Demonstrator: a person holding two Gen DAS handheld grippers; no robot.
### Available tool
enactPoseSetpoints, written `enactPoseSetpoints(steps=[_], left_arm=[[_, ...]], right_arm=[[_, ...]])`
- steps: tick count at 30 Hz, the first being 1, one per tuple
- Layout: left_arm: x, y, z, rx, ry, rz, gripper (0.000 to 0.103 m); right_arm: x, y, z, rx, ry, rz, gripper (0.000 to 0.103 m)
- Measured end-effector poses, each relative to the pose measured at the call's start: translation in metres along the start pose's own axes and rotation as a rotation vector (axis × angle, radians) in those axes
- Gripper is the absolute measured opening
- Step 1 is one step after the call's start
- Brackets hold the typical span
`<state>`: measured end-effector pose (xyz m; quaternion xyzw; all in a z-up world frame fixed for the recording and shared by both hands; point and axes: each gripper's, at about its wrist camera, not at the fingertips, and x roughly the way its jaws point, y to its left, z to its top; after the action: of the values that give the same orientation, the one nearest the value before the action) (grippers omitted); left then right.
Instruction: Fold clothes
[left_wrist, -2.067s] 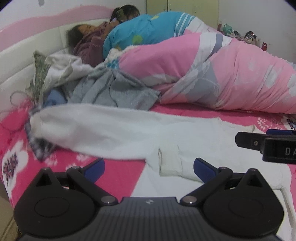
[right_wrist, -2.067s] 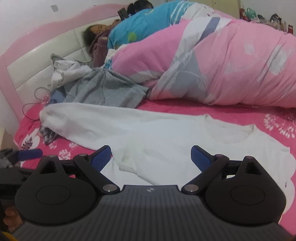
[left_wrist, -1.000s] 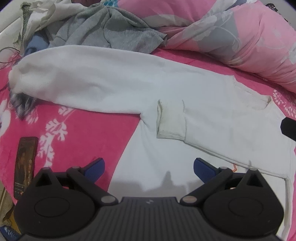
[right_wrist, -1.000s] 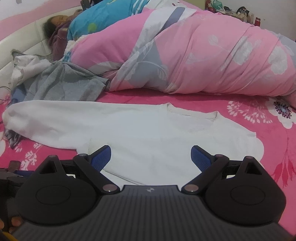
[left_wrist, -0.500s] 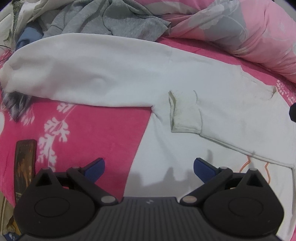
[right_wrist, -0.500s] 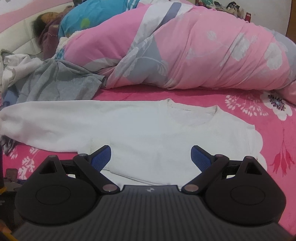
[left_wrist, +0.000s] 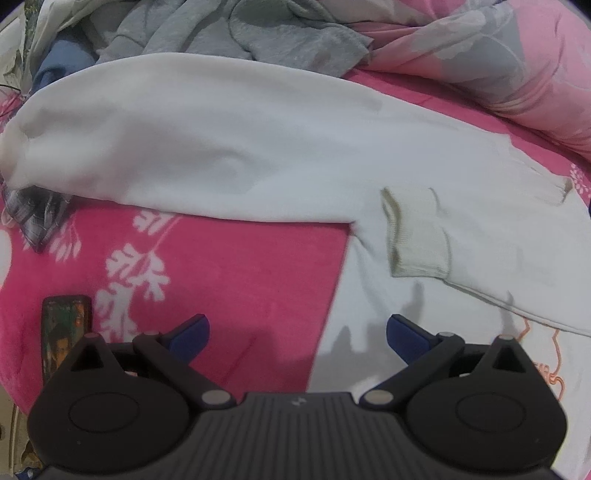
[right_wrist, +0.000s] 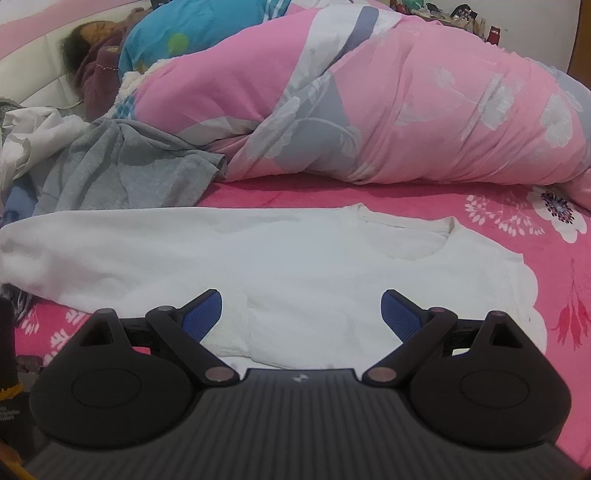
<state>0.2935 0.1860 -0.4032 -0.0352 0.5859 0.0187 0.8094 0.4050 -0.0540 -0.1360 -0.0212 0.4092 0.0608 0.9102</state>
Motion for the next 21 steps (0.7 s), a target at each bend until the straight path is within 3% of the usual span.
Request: enactPoseSetpoints(steps=[4,12,15,21], left_arm=[[-0.003,0.014,0.001,0.006,-0.074,-0.084,0.100],[-0.006,0.063,0.007,-0.163,-0.210,-0.095,0.100],[-0.008,0.089,0.008,-0.237,-0.273,-0.050,0.100],[-0.019,0.146,0.012,-0.359,-0.480,0.149,0.098]], right_arm=[[0.006,0.014,0.005,-0.009,-0.002,0.008,0.093],[0.020,0.049,0.021,-0.071,-0.030,0.089,0.093],[0.024,0.067,0.030,-0.109,-0.050,0.156,0.092],[0.035,0.112,0.045,-0.190,-0.076,0.310,0.089]])
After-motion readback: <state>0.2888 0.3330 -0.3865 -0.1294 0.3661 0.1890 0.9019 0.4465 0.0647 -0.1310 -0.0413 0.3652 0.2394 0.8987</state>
